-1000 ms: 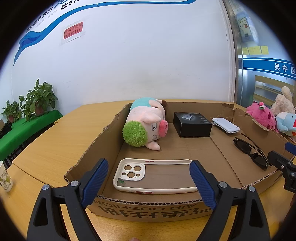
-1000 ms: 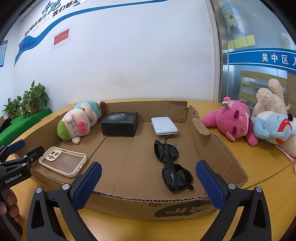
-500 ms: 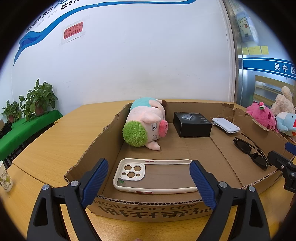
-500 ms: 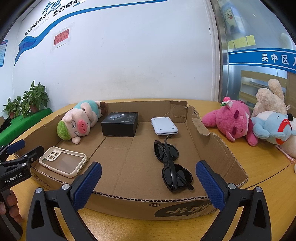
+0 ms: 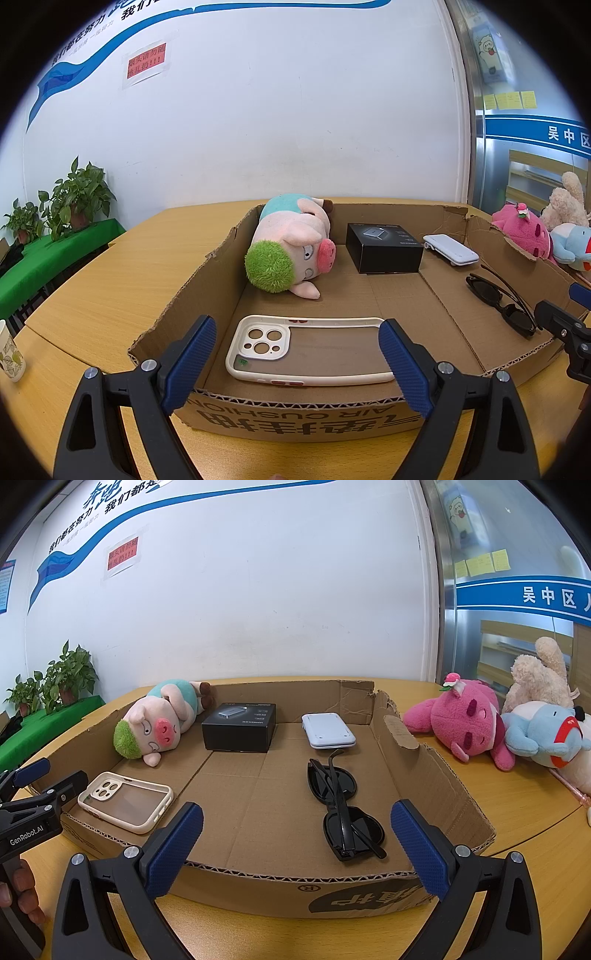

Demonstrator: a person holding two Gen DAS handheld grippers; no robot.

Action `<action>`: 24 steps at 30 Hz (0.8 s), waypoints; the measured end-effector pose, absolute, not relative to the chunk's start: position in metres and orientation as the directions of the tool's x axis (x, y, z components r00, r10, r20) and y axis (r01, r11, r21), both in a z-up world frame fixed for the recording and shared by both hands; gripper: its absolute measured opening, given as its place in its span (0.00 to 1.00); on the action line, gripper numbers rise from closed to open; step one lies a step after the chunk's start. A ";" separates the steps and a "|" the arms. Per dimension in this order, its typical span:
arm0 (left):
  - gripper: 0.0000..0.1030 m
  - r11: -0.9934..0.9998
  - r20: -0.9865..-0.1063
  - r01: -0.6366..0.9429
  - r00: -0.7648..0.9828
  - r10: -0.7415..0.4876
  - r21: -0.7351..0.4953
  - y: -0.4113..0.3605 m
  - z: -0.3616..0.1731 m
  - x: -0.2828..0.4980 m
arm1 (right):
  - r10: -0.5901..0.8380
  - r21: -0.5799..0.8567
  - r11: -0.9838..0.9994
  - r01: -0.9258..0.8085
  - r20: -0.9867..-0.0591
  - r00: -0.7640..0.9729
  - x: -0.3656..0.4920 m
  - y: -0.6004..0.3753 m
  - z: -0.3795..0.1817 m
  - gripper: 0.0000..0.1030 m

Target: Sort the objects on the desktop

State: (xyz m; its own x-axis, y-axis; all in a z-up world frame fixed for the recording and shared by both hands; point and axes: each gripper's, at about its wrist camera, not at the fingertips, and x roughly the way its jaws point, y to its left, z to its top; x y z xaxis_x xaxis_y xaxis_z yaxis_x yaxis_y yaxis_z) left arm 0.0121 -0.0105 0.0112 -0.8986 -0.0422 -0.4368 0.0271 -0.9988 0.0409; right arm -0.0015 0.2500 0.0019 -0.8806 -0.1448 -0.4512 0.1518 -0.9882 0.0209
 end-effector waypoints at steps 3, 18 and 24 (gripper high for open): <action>0.87 -0.999 -0.437 0.027 -0.898 -0.042 0.041 -0.010 0.011 0.012 | -0.146 0.021 -0.988 0.152 -0.451 -0.880 -0.002 0.250 0.002 1.00; 0.87 -0.999 -0.437 0.027 -0.898 -0.042 0.041 -0.011 0.012 0.012 | -0.145 0.021 -0.988 0.152 -0.451 -0.881 -0.003 0.251 0.001 1.00; 0.87 -0.999 -0.437 0.027 -0.899 -0.042 0.041 -0.011 0.012 0.012 | -0.145 0.021 -0.988 0.152 -0.451 -0.881 -0.002 0.250 0.001 1.00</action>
